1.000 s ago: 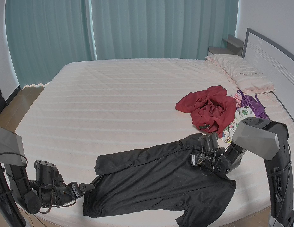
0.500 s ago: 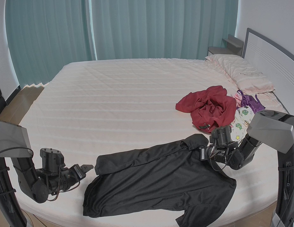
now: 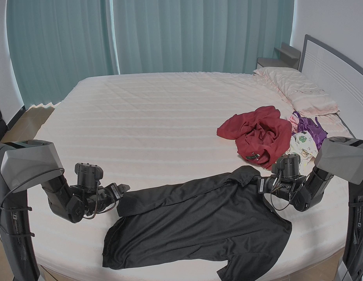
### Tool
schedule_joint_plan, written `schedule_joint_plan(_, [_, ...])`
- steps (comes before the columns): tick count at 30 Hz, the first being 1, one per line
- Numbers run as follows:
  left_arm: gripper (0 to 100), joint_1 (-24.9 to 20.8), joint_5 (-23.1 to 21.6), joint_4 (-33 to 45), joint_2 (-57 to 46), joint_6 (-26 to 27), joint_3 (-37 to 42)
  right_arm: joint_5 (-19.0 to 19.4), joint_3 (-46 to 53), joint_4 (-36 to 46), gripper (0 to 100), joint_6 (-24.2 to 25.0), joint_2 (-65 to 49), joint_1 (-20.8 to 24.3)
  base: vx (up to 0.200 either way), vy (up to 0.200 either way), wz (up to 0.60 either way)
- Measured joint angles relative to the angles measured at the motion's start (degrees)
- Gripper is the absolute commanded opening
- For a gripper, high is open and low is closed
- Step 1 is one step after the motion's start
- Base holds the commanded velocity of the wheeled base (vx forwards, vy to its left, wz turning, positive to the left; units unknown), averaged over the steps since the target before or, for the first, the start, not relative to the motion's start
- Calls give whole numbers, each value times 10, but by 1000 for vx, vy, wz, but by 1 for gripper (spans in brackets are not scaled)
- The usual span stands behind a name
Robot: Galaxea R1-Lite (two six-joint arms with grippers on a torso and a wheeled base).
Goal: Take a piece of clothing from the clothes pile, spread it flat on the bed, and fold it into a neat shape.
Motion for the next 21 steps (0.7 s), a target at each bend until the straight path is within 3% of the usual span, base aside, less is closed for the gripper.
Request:
schedule_joint_plan(7, [100,-22,13,40,59,47,-73,5,7,-10,0,16,0,-5,0,0,0])
schedule_joint_plan(8, [0,-23,18,45,65,56,-84,5,7,-11,0,20,0,-6,0,0,0])
schedule_joint_plan(15, [0,-29,30,107,91,71,-148,16,6,-13,0,34,0,-9,0,0,0])
schedule_joint_plan(21, [0,-21,48,102,96,72,-175,27,0,-54,0,35,5,-17,0,0,0])
